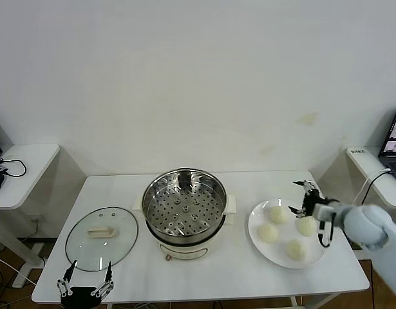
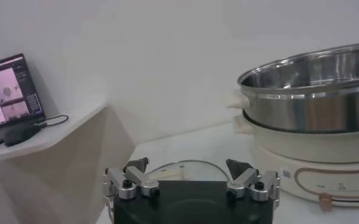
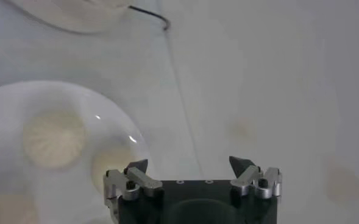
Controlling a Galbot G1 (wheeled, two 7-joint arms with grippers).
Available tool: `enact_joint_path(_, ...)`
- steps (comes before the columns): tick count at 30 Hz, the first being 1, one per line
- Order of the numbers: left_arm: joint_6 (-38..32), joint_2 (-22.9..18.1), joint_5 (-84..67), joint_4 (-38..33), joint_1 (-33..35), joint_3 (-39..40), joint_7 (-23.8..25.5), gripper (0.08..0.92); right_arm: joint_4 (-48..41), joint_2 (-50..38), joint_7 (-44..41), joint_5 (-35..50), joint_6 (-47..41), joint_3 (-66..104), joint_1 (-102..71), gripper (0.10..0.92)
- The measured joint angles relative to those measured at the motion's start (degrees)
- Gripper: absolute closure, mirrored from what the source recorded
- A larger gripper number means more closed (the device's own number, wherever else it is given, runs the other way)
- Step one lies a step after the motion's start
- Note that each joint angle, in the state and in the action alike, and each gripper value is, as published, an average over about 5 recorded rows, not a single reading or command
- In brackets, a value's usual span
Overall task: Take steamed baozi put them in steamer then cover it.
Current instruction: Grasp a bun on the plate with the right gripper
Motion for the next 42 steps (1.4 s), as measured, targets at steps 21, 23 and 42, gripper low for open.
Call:
enact_joint_path(21,0.9,0.3,-0.1,0.2,-0.7,-2.5,0.8,0.177,-19.2,8.8,-11.0,0.4,3.1,-26.6,21.2,0.202)
enact_joint_path(23,0.9,0.3,-0.1,0.2,-0.6,-2.6,0.9,0.177,-20.7,10.0,-11.2,0.0,3.2,-27.1,21.4,0.203)
enact_joint_path(42,0.9,-0.1,0.1,0.3,-0.9,-2.8,0.8,0.177,-29.5,16.7,-12.6,-2.0,2.4,-28.9,22.5,0.309)
